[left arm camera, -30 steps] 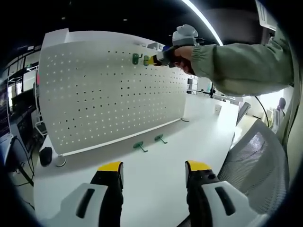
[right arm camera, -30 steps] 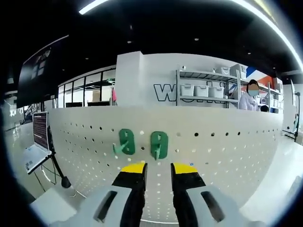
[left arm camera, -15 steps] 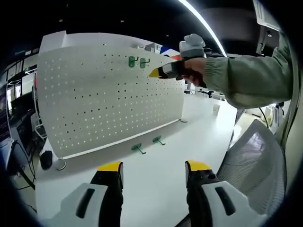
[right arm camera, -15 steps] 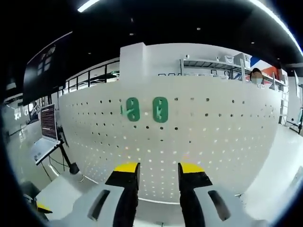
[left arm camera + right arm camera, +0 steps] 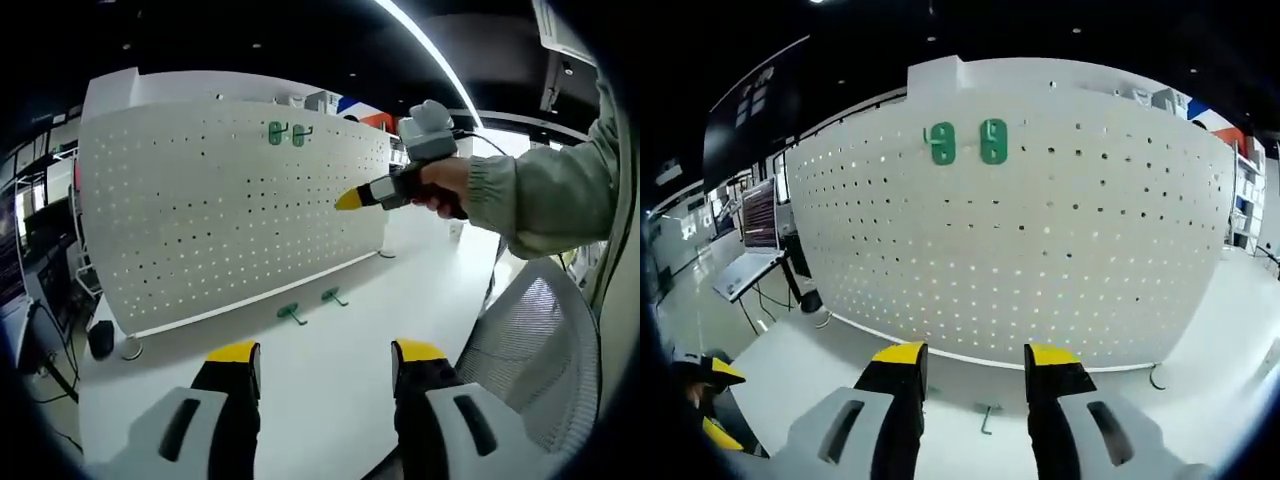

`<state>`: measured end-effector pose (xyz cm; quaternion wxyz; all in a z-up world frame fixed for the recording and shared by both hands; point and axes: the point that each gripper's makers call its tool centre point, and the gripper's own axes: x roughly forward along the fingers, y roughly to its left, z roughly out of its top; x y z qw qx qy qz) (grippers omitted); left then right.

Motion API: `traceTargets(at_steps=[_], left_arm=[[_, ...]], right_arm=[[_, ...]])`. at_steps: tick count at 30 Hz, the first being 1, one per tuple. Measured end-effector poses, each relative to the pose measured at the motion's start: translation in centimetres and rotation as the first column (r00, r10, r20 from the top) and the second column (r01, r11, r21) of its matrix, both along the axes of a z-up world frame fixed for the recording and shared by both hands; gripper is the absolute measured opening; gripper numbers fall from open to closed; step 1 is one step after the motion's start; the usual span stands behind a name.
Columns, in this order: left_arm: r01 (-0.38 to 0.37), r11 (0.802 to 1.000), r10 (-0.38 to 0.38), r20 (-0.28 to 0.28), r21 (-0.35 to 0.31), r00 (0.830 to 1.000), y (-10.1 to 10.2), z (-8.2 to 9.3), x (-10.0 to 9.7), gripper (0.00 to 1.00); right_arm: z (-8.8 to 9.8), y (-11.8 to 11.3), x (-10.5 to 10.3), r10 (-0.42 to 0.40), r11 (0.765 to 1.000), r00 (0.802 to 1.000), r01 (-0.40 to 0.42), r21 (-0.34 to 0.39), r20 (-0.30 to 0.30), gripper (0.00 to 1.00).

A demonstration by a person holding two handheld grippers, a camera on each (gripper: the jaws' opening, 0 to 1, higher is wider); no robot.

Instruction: Insert the hook assembly into the mounting plate slot until the hook locks in place.

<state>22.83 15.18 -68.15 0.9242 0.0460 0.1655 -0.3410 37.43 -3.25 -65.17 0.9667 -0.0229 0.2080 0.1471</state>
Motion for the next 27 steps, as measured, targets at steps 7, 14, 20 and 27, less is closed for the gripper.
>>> traceTargets(at_steps=[7, 14, 20, 27], left_arm=[[-0.008, 1.000, 0.008, 0.002, 0.005, 1.000, 0.1, 0.2, 0.0, 0.54], [-0.006, 1.000, 0.006, 0.004, 0.010, 1.000, -0.1, 0.3, 0.1, 0.54], [-0.002, 1.000, 0.002, 0.005, 0.013, 1.000, -0.5, 0.3, 0.0, 0.54], [-0.002, 1.000, 0.002, 0.001, 0.020, 1.000, -0.5, 0.2, -0.3, 0.54]], right_arm=[[-2.1, 0.0, -2.8, 0.023, 1.000, 0.999, -0.023, 0.014, -0.045, 0.38], [-3.1, 0.4, -4.9, 0.058, 0.998, 0.996, -0.057, 0.023, -0.071, 0.40], [-3.1, 0.8, -5.9, 0.072, 0.997, 0.995, -0.070, 0.036, -0.072, 0.40], [-3.0, 1.0, -7.1, 0.086, 0.995, 0.994, -0.082, 0.053, -0.071, 0.41]])
